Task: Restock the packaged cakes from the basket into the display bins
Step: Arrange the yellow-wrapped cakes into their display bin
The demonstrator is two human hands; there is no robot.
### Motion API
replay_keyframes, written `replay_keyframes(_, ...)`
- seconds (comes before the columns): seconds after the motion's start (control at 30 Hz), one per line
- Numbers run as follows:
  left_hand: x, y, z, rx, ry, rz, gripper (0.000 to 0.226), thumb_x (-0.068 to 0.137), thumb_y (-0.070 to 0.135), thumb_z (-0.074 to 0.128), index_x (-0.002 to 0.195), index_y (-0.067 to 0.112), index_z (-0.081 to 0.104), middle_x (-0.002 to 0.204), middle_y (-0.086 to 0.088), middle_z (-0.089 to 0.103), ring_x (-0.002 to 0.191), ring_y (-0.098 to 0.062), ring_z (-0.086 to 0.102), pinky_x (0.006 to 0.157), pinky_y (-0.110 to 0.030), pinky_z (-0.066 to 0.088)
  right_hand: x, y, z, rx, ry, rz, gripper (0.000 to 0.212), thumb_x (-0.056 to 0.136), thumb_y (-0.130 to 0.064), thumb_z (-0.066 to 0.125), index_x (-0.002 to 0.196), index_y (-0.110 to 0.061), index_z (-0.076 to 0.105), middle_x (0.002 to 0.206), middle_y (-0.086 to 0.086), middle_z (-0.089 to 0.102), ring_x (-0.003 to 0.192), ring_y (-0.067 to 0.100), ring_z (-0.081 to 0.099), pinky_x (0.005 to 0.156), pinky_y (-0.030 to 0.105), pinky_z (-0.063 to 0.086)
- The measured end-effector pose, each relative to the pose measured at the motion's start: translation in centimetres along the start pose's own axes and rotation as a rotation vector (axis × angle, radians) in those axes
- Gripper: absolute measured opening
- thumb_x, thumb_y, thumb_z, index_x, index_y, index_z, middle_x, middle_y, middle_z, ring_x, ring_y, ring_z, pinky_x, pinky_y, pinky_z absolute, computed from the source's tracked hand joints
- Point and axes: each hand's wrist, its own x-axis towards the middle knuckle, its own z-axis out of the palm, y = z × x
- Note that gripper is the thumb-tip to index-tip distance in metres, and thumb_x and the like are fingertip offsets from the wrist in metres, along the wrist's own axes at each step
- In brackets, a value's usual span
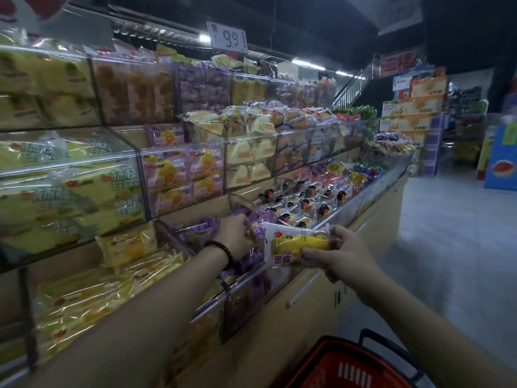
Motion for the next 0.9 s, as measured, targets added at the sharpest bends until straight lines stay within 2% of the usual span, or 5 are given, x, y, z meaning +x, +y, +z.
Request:
replay_keyframes(0.13,-0.6,-0.3,-1.2,0.173,0.062,-0.002,0.063,0.088,0.039,0.079,0.141,0.021,0.051,0.136,-0.005,0.052,0.131,-0.033,0.046,0.107,-0.05,0.048,0.3,0.3,0.7,-0.016,-0.01,0.001,0.036,0.085,-0.01,0.084,0.11,-0.013,0.058,0.102,0.015,0.067,0.065,0.018,0.059,0.048,0.025,0.045)
replay_keyframes(0.23,-1.9,1.0,-4.8,-0.154,0.055,0.034,0.023,0.101,0.036,0.064,0.116,0.02,0.064,0.112,-0.003,0.067,0.101,-0.022,0.066,0.087,-0.041,0.059,0.4,-0.2,1.3,-0.02,-0.021,-0.013,0.037,0.084,-0.012,0.085,0.111,-0.015,0.06,0.105,0.014,0.069,0.068,0.017,0.064,0.05,0.024,0.047)
replay_keyframes(0.43,-8.6,3.1,-11.7,-0.425,-0.321,0.03,0.051,0.098,0.063,0.05,0.112,0.018,0.07,0.097,-0.006,0.079,0.079,-0.028,0.067,0.058,-0.028,0.056,-0.1,-3.1,3.4,-0.021,-0.074,-0.063,0.033,0.086,-0.009,0.083,0.11,-0.014,0.062,0.106,0.012,0.07,0.071,0.012,0.068,0.052,0.018,0.049)
replay_keyframes(0.6,-12.2,1.0,-14.9,-0.403,-0.259,0.103,0.029,0.088,0.025,0.081,0.114,0.02,0.069,0.103,-0.003,0.077,0.089,-0.022,0.077,0.079,-0.045,0.065,-1.1,-5.6,6.4,-0.026,-0.141,-0.099,0.027,0.087,-0.008,0.083,0.107,-0.012,0.064,0.096,0.009,0.072,0.064,0.015,0.065,0.052,0.03,0.049)
replay_keyframes(0.9,-17.5,-5.7,-24.0,-0.312,-0.097,0.013,0.034,0.091,0.023,0.078,0.123,0.018,0.068,0.098,-0.008,0.079,0.09,-0.028,0.077,0.082,-0.051,0.064,-2.0,-9.5,15.3,0.038,-0.382,-0.12,0.021,0.095,-0.01,0.074,0.114,-0.006,0.067,0.104,0.022,0.076,0.073,0.032,0.065,0.053,0.033,0.051)
